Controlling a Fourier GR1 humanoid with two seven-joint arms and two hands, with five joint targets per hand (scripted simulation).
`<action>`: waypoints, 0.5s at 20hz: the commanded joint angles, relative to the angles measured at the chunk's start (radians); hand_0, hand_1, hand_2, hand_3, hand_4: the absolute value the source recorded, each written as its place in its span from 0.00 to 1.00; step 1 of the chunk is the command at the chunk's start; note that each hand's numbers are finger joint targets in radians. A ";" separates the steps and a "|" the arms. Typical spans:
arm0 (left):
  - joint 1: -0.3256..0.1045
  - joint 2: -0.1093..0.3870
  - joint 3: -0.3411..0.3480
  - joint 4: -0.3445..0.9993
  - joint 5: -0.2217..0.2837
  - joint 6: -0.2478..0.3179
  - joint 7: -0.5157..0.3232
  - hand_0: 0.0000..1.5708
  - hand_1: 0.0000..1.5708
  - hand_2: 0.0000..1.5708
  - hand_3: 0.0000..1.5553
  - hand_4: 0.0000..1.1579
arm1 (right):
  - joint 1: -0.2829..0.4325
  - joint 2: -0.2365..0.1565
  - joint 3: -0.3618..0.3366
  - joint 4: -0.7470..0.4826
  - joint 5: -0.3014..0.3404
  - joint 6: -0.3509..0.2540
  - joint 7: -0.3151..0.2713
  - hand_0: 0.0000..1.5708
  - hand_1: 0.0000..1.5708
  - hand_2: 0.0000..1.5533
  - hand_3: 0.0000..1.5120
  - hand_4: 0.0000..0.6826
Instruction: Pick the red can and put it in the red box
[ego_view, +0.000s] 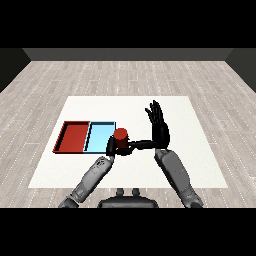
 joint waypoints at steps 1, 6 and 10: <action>0.021 0.031 0.029 -0.082 -0.037 -0.004 0.051 1.00 1.00 0.99 0.94 0.97 | 0.087 -0.037 -0.067 -0.100 -0.018 0.039 0.001 0.00 0.00 0.00 0.00 0.00; 0.030 0.109 0.097 -0.109 -0.047 -0.048 0.043 1.00 1.00 1.00 0.95 0.98 | 0.212 -0.073 -0.146 -0.132 -0.061 0.080 -0.034 0.00 0.00 0.00 0.00 0.00; 0.028 0.159 0.116 -0.184 -0.097 -0.010 0.106 1.00 1.00 1.00 0.94 0.96 | 0.294 -0.131 -0.256 -0.066 -0.148 0.186 -0.088 0.00 0.00 0.00 0.00 0.00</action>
